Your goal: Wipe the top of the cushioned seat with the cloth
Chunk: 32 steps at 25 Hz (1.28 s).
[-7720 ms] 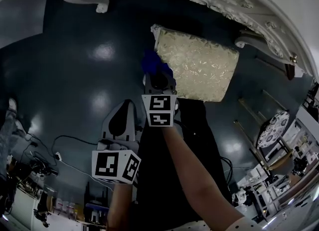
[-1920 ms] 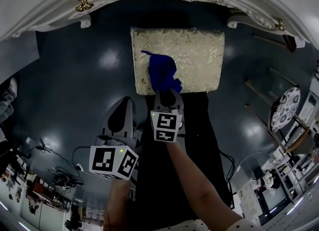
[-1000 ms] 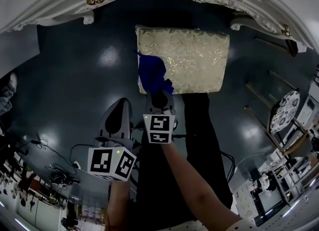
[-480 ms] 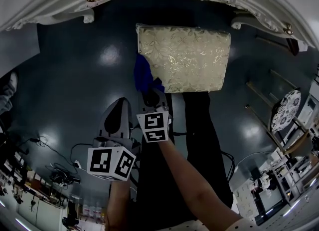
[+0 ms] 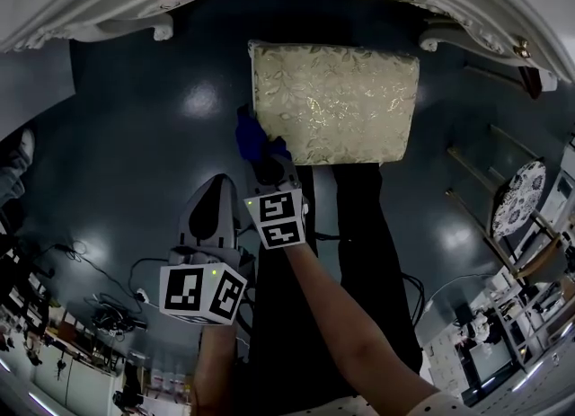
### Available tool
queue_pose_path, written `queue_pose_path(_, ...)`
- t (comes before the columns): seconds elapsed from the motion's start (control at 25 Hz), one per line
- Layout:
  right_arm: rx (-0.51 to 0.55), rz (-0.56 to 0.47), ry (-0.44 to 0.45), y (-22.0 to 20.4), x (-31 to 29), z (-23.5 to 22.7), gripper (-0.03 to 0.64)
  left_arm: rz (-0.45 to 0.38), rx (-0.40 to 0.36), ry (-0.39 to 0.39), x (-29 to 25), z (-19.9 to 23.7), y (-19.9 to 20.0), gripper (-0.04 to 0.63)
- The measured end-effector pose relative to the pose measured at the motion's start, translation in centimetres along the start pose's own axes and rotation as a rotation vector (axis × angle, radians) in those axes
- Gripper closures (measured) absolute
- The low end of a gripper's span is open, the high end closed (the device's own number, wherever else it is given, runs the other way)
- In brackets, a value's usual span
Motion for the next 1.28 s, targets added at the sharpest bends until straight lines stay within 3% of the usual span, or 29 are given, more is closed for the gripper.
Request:
queue_pose_path(0.16, -0.082, -0.045, 0.042, 1.2, 0.7, 0.1, 0.558, -0.020, -0.004, 0.007, 0.0, -0.2, 0.4, 0.598)
queue_pose_path(0.32, -0.094, -0.095, 0.065, 2.8, 2.0, 0.1, 0.558, -0.031, -0.028, 0.002, -0.5, -0.7, 1.4, 0.598)
queue_pose_path(0.52, -0.078, -0.149, 0.079, 5.0, 5.3, -0.7, 0.558, -0.042, -0.111, -0.045, -1.7, -2.9, 4.2, 0.598)
queue_pose_path(0.84, -0.069, -0.295, -0.024, 11.2, 14.0, -3.8, 0.558, -0.128, -0.174, -0.159, -0.5, -7.8, 10.9, 0.598)
queue_pose_path(1.28, -0.049, -0.476, -0.137, 17.3, 30.1, -5.2, 0.558, -0.293, -0.204, -0.284, 7.3, -16.7, 19.5, 0.598)
Point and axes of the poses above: the fingertips, and each gripper's own axes: x backward along the fingers, z to its left, y out of its top, the point moved 8 cm from there along x, backward along the fingers, and after that the axes turned 5 degrees about -x, right-handed, at the moved point
